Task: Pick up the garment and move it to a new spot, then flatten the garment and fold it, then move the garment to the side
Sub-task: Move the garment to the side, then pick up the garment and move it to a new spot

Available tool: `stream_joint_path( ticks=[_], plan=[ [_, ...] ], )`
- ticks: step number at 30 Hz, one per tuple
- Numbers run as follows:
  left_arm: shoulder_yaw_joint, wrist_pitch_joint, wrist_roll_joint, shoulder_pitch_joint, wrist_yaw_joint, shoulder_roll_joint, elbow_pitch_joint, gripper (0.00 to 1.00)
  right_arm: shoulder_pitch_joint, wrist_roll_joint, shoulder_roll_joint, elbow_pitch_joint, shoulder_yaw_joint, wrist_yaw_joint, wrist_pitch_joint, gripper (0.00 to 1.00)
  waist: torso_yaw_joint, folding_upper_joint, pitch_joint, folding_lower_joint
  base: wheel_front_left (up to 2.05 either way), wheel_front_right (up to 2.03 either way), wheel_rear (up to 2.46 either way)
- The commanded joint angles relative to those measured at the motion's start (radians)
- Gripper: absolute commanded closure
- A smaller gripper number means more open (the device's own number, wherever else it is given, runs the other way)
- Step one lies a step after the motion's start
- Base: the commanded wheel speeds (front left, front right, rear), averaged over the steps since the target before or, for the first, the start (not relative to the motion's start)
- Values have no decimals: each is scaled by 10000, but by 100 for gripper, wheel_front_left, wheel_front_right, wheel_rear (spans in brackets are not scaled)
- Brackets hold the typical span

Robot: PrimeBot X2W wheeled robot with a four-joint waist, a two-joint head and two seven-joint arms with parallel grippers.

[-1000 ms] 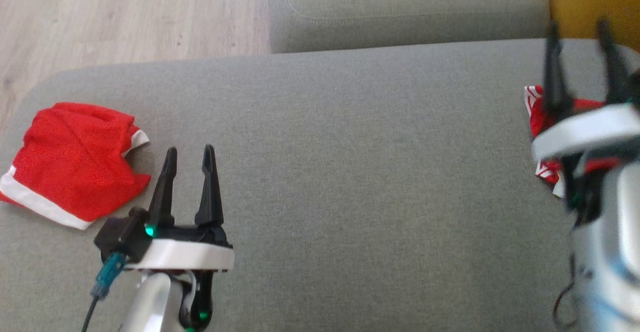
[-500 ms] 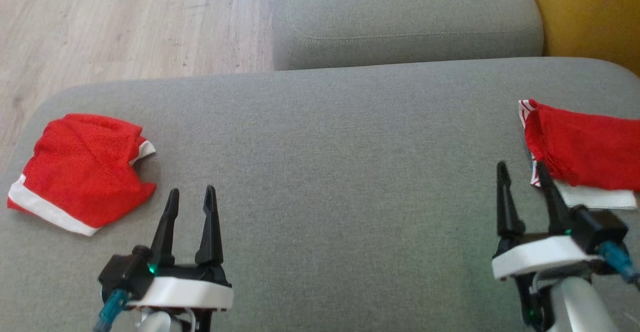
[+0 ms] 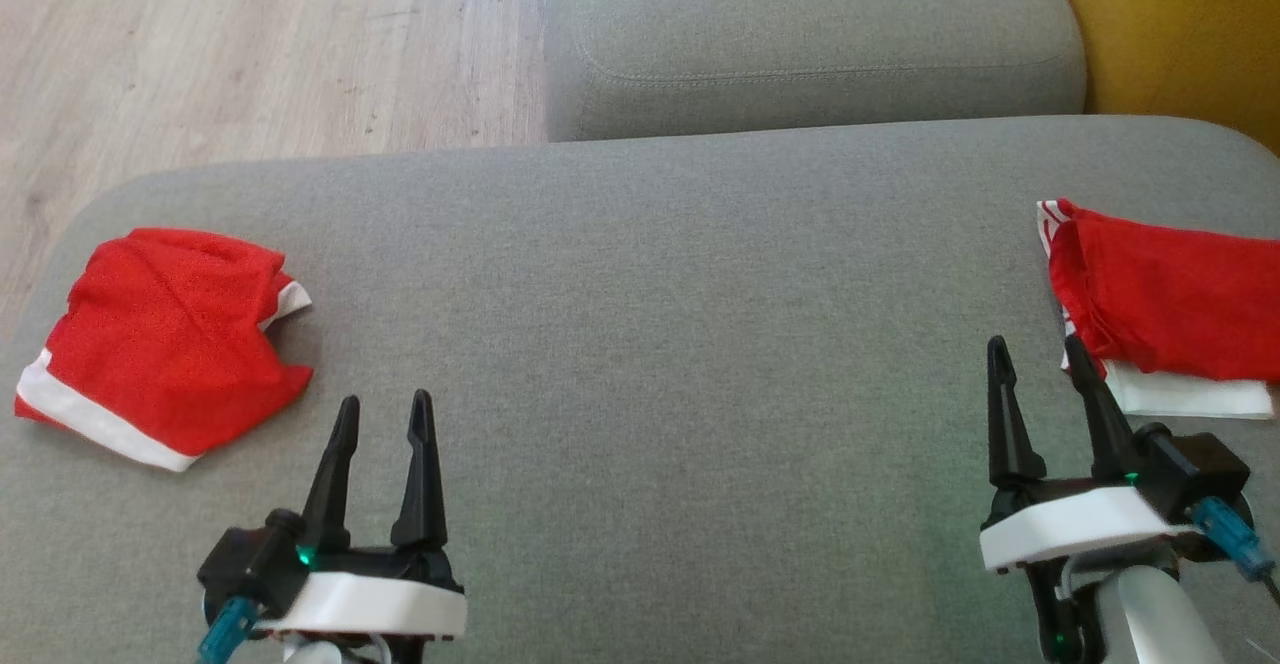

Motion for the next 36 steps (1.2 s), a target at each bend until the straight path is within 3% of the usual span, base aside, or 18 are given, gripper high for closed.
stream_joint_path(
  ticks=[1, 26, 36],
  plan=[
    [301, -53, 60, -384, 65, 68, -377, 0, -224, 81, -33, -373, 288, -7, -135, 0, -4, -1, 26, 0, 0, 0, 0],
    [203, -53, 111, -575, 105, 68, -305, 0, -265, 210, -32, -353, 288, -7, -137, 0, 13, -1, 171, 0, 0, 0, 0],
    [513, -53, 260, -570, 203, 68, -322, 0, -168, 422, -32, -375, 830, -7, -137, 0, 748, -1, 0, 0, 0, 0, 0]
  ],
)
